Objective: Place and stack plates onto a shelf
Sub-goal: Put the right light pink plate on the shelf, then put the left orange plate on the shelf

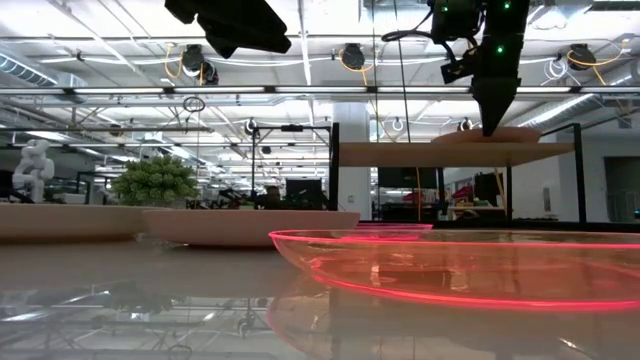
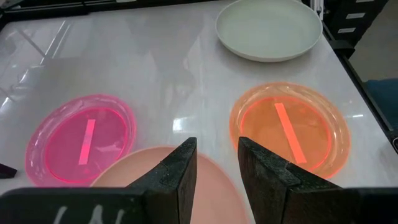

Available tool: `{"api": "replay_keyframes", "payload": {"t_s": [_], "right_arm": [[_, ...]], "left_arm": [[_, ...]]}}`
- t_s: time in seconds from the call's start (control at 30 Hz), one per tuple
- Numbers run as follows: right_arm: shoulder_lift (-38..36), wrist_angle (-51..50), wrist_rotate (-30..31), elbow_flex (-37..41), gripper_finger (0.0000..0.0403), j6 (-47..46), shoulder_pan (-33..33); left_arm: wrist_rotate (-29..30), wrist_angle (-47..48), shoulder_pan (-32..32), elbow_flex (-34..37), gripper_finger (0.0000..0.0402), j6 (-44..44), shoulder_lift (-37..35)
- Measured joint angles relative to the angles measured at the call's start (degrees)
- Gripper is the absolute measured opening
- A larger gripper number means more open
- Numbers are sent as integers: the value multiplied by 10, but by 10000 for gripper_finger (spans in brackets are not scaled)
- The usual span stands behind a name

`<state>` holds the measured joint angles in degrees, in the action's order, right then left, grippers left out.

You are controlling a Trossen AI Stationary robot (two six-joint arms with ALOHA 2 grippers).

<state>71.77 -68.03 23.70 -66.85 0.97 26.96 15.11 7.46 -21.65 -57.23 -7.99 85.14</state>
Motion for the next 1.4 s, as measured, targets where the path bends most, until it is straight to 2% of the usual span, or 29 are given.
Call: {"api": "replay_keyframes", "payload": {"t_s": [0.33,0.6,0.73,0.8,1.1,1.4], "right_arm": [[-31,1,1,0,98,-22,-5],[-106,5,-12,0,98,-92,-68],[-123,6,-44,0,98,-147,-132],[-123,10,-42,0,98,-179,-174],[-95,106,5,0,98,-231,-360],[-25,136,32,0,98,-268,-496]], "left_arm": [[0,0,0,0,125,3,0],[0,-1,0,0,125,3,0],[0,-6,0,0,125,3,0],[0,-6,0,0,125,-1,0],[0,-7,0,0,125,-17,0],[2,0,-33,0,125,-46,0]]}}
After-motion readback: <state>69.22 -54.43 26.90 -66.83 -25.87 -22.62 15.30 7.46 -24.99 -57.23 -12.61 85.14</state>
